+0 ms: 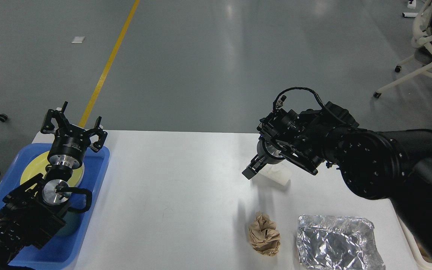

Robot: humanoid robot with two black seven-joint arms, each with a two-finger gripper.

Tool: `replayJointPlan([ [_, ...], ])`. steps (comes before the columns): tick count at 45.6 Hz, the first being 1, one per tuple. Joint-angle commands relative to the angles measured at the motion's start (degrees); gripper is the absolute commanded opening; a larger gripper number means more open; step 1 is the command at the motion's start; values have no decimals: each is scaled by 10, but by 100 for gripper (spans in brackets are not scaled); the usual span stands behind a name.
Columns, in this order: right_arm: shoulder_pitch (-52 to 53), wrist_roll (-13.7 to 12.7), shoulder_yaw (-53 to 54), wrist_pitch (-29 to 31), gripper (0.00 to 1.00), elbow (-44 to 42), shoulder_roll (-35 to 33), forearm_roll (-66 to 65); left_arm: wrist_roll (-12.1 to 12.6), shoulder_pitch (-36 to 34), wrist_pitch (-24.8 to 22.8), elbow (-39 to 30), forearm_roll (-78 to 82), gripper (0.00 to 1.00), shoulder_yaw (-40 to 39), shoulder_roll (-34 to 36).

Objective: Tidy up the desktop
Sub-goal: 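Bring the right gripper back down to the white paper cup, then close the right gripper on the white paper cup rim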

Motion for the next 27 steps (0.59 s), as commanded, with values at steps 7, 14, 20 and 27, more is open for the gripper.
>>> replayJointPlan([
  [7,-60,1,-3,-3,100,-43,-1,0,0,0,0,0,0,97,0,0],
  [14,-88,1,-3,-15,100,-60,-4,-1,0,0,0,0,0,97,0,0],
  [20,-95,1,-4,-16,100,-72,-4,-2,0,0,0,0,0,97,0,0],
  [27,-95,1,-17,-16,100,-91,-4,-1,0,0,0,0,0,97,0,0],
])
